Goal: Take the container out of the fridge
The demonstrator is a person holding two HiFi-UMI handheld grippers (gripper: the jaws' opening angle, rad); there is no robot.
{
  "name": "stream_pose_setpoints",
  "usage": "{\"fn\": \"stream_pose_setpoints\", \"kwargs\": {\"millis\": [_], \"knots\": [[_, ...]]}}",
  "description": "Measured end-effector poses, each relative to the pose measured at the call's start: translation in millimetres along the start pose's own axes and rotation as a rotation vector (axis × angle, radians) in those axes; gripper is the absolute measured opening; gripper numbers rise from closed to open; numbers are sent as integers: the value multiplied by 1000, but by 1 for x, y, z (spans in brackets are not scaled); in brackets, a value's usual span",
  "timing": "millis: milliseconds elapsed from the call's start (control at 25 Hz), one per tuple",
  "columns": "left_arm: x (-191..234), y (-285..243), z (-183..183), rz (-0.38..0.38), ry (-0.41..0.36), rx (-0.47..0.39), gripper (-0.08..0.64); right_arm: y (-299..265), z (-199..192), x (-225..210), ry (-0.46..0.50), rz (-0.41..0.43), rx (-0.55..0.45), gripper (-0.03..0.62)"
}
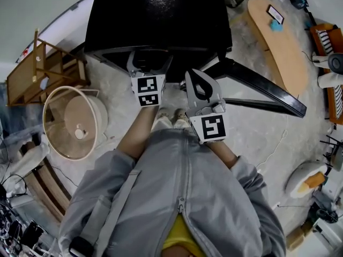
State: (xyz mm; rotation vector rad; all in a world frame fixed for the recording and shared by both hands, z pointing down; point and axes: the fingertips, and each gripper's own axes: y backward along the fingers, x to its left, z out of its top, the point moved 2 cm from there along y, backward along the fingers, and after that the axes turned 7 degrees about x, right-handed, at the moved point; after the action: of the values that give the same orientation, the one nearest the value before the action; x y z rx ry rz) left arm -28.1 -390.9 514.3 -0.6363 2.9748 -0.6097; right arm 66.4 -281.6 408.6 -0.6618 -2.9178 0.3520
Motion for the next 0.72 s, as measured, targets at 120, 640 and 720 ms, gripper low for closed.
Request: {"fn": "stream_pose_setpoints", "kwargs": {"millis": [120, 640, 720], "knots": [[0, -12, -5, 7, 30, 22, 510, 1, 2, 1, -5, -1, 3, 0], [3, -33, -7, 71, 11, 75, 518, 6, -6, -5, -13, -11, 23, 0], [1, -34, -6, 63, 4, 71, 510, 7, -7, -6, -13, -10, 26, 0]]}}
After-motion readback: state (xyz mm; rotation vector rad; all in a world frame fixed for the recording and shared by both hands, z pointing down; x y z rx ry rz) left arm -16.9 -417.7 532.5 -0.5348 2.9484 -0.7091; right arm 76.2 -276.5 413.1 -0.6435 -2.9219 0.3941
